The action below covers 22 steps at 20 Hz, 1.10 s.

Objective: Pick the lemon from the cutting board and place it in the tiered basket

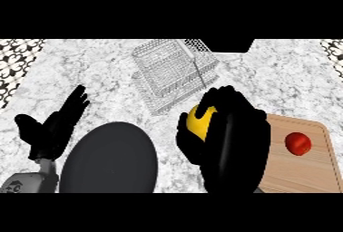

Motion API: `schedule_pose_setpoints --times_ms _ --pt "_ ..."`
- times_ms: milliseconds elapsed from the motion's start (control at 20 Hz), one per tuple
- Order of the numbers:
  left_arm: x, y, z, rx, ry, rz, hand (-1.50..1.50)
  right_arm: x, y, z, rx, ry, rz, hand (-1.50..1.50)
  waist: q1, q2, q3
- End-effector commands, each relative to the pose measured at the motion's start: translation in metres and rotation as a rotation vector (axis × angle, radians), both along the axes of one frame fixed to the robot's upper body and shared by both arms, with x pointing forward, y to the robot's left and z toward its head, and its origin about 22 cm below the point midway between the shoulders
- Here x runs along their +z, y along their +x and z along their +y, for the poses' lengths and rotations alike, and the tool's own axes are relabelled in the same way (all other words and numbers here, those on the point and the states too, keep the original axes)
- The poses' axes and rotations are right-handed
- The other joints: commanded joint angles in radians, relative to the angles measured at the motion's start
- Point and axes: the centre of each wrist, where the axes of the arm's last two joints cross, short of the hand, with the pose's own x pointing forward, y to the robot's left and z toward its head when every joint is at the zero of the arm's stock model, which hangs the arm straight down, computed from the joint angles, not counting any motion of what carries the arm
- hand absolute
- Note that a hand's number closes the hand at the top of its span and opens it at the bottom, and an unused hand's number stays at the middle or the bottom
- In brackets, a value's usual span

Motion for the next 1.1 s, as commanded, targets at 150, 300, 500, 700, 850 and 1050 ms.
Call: schedule_pose_setpoints --times_ms 150,300,500,700,850,1050 --pt "-0.003 -0.003 -0.004 -0.032 0.001 -0.005 0.00 0.032 0.063 0.025 -0.154 0.141 0.080 1.50 0.037 0.005 0.000" --pt "0.008 0.007 0.000 -0.020 0.005 0.014 0.00 0.047 0.083 0.032 -0.159 0.137 0.103 1.50 0.031 0.006 0.000" --pt "0.009 0.009 -0.015 -0.036 0.010 0.003 0.00 0.031 0.105 0.041 -0.168 0.137 0.163 1.50 0.026 0.005 0.001" --pt "-0.001 0.006 -0.013 -0.034 0.003 -0.016 0.00 0.033 0.125 0.043 -0.199 0.171 0.184 1.50 0.039 0.008 0.000" --pt "0.011 0.012 0.005 -0.023 0.010 -0.004 0.00 0.031 0.142 0.039 -0.193 0.179 0.205 1.50 0.022 0.007 0.001" --pt "0.014 0.013 -0.003 -0.027 -0.011 0.001 0.00 0.012 0.156 0.043 -0.192 0.140 0.210 1.50 0.016 0.006 0.001"
